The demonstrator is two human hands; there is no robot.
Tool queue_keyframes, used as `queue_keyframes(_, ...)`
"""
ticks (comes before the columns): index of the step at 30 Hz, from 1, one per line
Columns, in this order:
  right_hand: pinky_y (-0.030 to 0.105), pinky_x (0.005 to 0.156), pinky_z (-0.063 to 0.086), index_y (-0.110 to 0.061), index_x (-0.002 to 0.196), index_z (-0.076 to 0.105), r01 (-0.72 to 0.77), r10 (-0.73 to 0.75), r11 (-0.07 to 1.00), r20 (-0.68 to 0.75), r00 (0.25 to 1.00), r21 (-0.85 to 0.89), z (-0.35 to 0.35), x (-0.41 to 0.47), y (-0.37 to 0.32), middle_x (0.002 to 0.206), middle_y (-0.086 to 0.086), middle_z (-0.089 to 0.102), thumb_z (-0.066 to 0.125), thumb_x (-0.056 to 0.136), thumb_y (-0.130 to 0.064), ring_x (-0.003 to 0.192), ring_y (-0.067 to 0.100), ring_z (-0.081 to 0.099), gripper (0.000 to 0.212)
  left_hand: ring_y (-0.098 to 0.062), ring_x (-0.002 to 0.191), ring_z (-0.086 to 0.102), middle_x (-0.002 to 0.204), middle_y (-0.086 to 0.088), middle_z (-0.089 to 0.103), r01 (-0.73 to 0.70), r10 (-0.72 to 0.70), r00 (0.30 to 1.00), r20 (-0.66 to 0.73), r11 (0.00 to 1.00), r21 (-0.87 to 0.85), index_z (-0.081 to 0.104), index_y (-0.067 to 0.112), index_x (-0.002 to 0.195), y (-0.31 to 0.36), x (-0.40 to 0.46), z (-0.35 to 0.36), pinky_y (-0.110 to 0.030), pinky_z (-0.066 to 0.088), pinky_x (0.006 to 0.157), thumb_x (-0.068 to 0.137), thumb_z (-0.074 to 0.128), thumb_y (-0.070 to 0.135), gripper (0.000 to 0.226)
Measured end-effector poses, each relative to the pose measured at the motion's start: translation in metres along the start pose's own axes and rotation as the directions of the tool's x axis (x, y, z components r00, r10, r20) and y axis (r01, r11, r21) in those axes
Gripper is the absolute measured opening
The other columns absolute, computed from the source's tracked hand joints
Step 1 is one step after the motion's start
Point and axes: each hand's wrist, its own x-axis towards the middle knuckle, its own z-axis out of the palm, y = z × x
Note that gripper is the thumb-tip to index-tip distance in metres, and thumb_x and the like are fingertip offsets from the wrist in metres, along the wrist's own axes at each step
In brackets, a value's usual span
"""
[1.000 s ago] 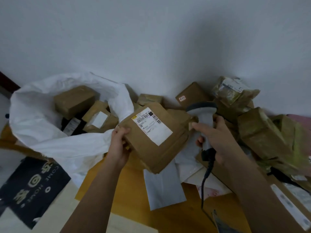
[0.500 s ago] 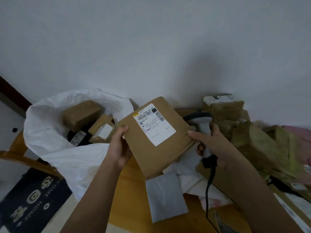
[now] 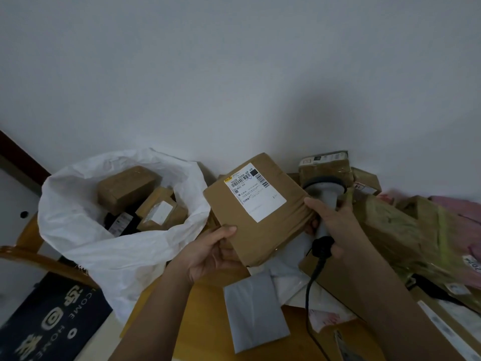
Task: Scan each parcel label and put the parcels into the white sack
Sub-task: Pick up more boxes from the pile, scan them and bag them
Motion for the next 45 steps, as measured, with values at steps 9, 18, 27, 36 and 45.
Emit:
queue_keyframes(9,0.030,0.051,0.051,-0.015,0.108,0.052,0.102,-0.091,0.992,0.136,0.987,-0.075,0.000,-0.019,-0.034,0.086,0.009,0.055,0.062,0.094,-0.033,0.053,0.017,0.053,0.025,-0.033,0.110,0.063,0.126,-0.008,0.062,-0.100,0.134,0.943,-0.306,0.987,0.122,0.031,0.025,0.147,0.007,0.016,-0.015,-0.052,0.057,0.082,0.070,0.085,0.016,0.094)
queue_keyframes(18,0.031,0.049,0.045,-0.010,0.109,0.057,0.213,-0.127,0.971,0.513,0.849,-0.111,0.003,-0.072,-0.084,0.091,0.009,0.064,0.067,0.074,-0.035,0.049,0.017,0.050,0.044,-0.030,0.107,0.059,0.119,-0.004,0.059,-0.043,0.092,0.935,-0.342,0.988,0.146,0.034,0.023,0.142,0.011,0.023,-0.015,-0.044,0.057,0.071,0.082,0.075,0.018,0.074)
queue_keyframes(27,0.027,0.047,0.046,-0.011,0.112,0.055,0.268,-0.154,0.954,0.543,0.825,-0.137,-0.005,-0.088,-0.100,0.091,0.007,0.063,0.061,0.071,-0.038,0.047,0.013,0.048,0.049,-0.035,0.113,0.059,0.128,-0.007,0.059,-0.001,0.039,0.940,-0.339,0.994,0.110,0.048,0.020,0.136,0.007,0.027,-0.018,-0.048,0.058,0.080,0.082,0.076,0.030,0.062)
queue_keyframes(36,0.026,0.046,0.046,-0.011,0.111,0.056,0.239,-0.144,0.965,0.541,0.828,-0.110,-0.015,-0.086,-0.104,0.092,0.010,0.061,0.062,0.071,-0.037,0.046,0.014,0.047,0.048,-0.035,0.110,0.059,0.127,-0.009,0.058,0.031,0.006,0.936,-0.352,0.994,0.101,0.049,0.016,0.134,0.006,0.030,-0.007,-0.041,0.058,0.066,0.085,0.072,0.030,0.055)
queue_keyframes(45,0.027,0.047,0.047,-0.010,0.113,0.056,0.225,-0.137,0.970,0.549,0.824,-0.096,-0.028,-0.081,-0.109,0.087,0.007,0.062,0.062,0.070,-0.037,0.046,0.014,0.045,0.050,-0.035,0.109,0.058,0.127,-0.009,0.056,0.053,-0.017,0.935,-0.353,0.994,0.091,0.047,0.017,0.135,0.000,0.035,0.007,-0.041,0.057,0.066,0.087,0.070,0.028,0.055)
